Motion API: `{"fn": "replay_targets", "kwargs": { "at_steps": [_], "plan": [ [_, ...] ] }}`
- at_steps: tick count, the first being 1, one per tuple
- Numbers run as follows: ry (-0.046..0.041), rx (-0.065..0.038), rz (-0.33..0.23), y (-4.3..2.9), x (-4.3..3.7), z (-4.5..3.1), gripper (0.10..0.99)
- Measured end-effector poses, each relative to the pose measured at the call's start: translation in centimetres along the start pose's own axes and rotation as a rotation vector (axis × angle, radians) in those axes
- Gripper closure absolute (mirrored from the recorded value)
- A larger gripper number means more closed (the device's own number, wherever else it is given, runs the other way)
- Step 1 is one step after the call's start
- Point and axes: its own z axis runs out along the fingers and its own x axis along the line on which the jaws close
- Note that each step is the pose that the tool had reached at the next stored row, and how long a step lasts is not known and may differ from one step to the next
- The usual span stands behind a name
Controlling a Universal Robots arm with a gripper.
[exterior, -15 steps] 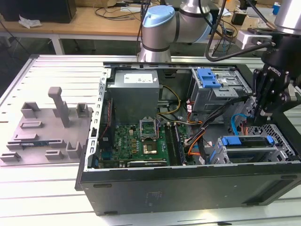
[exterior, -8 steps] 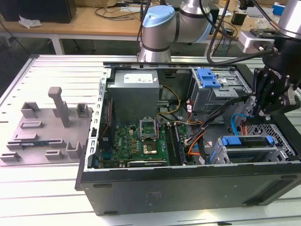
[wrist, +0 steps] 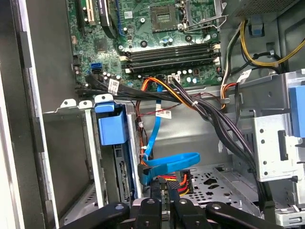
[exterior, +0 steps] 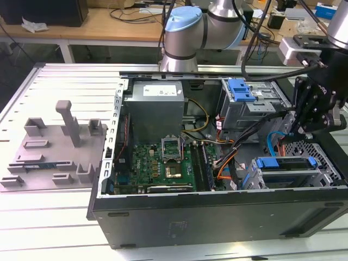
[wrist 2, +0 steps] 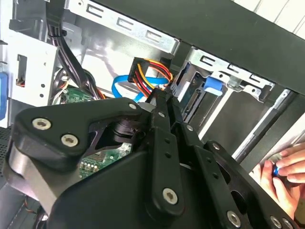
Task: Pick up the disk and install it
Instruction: 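Insert the first disk wire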
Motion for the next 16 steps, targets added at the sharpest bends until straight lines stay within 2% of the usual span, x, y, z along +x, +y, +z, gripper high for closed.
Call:
{"fn": "replay_targets", "kwargs": {
  "at_steps": [4, 7, 10, 12, 16],
  "plan": [
    [0.0008, 0.0, 0.0, 0.0, 0.0, 0.0, 0.922],
    [0.0222, 0.002, -0.016, 0.0, 0.01, 0.0, 0.922],
    [0.0311, 0.003, -0.023, -0.01, 0.09, -0.01, 0.922],
    [0.0353, 0.004, -0.025, -0.05, 0.3, -0.01, 0.922],
    [0.0363, 0.004, -0.025, -0.16, 1.22, 0.0, 0.922]
  ]
}}
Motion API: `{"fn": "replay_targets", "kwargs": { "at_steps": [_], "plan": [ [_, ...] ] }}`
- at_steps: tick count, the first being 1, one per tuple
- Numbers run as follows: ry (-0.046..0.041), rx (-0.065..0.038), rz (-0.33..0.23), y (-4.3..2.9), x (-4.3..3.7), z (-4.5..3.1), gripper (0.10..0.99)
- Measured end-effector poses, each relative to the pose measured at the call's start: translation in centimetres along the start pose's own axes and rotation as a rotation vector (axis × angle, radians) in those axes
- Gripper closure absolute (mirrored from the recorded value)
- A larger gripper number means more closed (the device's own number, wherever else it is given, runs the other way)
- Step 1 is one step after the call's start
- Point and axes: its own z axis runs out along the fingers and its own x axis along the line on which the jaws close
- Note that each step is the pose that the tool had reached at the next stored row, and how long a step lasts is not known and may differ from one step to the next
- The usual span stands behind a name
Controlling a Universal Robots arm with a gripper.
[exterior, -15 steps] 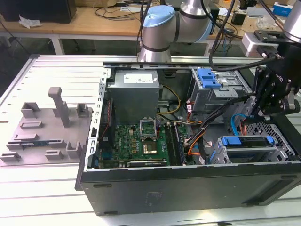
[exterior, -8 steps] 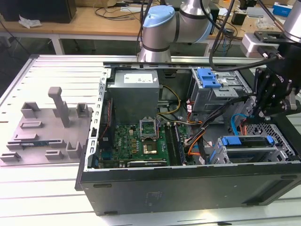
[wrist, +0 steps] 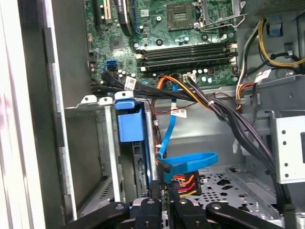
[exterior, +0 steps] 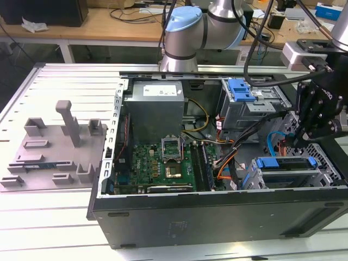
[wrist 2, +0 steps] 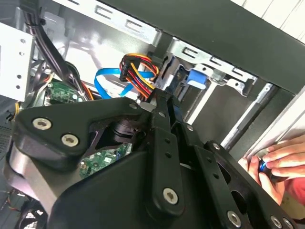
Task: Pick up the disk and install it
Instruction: 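Insert the first disk wire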
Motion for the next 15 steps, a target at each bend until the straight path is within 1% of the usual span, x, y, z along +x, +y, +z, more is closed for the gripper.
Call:
{"fn": "replay_targets", "kwargs": {
  "at_steps": [4, 15],
  "plan": [
    [-0.0001, 0.0, 0.001, -0.03, 0.25, 0.02, 0.922],
    [0.0, 0.0, 0.001, -0.04, 0.41, 0.03, 0.922]
  ]
}}
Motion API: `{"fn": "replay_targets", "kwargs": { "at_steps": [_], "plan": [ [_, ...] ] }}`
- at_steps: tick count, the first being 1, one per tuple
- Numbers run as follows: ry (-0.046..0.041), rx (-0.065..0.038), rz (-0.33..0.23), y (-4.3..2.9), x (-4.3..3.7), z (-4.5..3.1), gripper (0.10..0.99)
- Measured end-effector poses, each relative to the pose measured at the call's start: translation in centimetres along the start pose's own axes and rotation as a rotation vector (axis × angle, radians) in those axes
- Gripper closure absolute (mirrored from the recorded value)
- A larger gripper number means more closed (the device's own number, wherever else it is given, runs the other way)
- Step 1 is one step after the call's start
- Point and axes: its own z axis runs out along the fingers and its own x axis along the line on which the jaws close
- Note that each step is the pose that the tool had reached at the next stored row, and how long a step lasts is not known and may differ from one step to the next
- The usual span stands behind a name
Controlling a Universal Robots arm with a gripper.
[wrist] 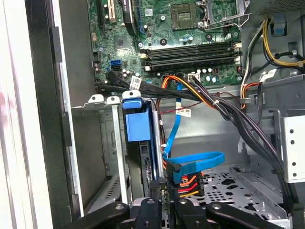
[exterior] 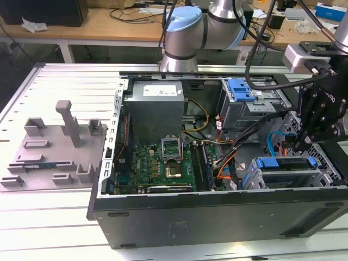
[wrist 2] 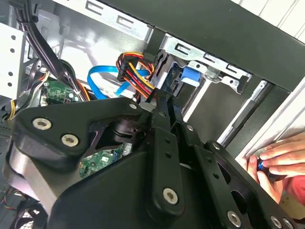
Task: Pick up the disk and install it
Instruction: 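Insert the first disk wire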
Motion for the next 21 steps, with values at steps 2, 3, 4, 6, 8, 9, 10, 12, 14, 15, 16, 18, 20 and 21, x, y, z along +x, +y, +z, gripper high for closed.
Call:
{"fn": "replay_targets", "kwargs": {
  "at_steps": [2, 3, 4, 6, 8, 9, 10, 12, 14, 15, 16, 18, 20, 21],
  "plan": [
    [0.0, 0.0, 0.0, -0.01, 0.08, 0.03, 0.922],
    [0.0001, 0.0, 0.0, -0.01, 0.09, 0.03, 0.922],
    [0.0002, 0.0, -0.002, -0.01, 0.11, 0.04, 0.922],
    [0.0001, 0.0, -0.005, -0.03, 0.23, 0.06, 0.922],
    [0.0001, 0.0, -0.006, -0.05, 0.46, 0.11, 0.922],
    [0.0001, 0.0, -0.006, -0.06, 0.55, 0.13, 0.922],
    [0.0001, 0.0, -0.007, -0.06, 0.6, 0.15, 0.922],
    [-0.0002, 0.0, -0.007, -0.07, 0.68, 0.23, 0.922],
    [0.0001, 0.001, -0.009, -0.08, 0.74, 0.37, 0.922],
    [0.0002, 0.001, -0.009, -0.08, 0.75, 0.41, 0.922],
    [0.0001, 0.001, -0.01, -0.08, 0.77, 0.46, 0.922],
    [0.0001, 0.001, -0.01, -0.08, 0.79, 0.58, 0.922],
    [0.0001, 0.001, -0.01, -0.08, 0.8, 0.64, 0.922],
    [0.0001, 0.001, -0.011, -0.08, 0.81, 0.67, 0.922]
  ]
}}
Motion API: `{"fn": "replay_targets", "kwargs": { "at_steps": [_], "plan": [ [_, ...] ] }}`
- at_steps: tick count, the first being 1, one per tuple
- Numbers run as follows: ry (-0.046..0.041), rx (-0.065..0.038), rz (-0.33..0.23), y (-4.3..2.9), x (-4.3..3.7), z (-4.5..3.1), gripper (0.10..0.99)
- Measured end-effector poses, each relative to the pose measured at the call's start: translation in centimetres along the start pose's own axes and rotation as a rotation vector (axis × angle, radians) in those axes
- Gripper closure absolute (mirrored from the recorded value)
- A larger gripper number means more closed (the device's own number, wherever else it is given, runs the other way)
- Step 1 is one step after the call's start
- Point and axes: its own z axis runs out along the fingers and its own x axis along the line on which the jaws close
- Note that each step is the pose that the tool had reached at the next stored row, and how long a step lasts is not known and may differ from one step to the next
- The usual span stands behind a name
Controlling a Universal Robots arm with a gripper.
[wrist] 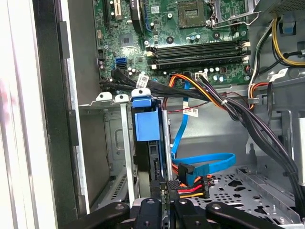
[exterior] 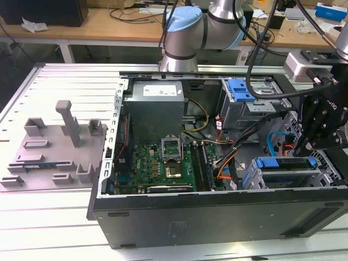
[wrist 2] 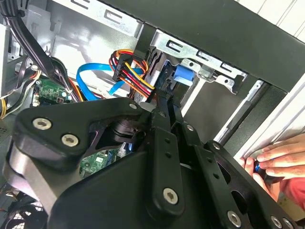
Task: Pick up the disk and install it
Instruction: 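Insert the first disk wire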
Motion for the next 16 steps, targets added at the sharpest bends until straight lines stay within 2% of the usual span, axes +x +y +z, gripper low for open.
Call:
{"fn": "replay_targets", "kwargs": {
  "at_steps": [16],
  "plan": [
    [-0.0001, 0.0, -0.001, 0.0, 0.05, 0.64, 0.922]
  ]
}}
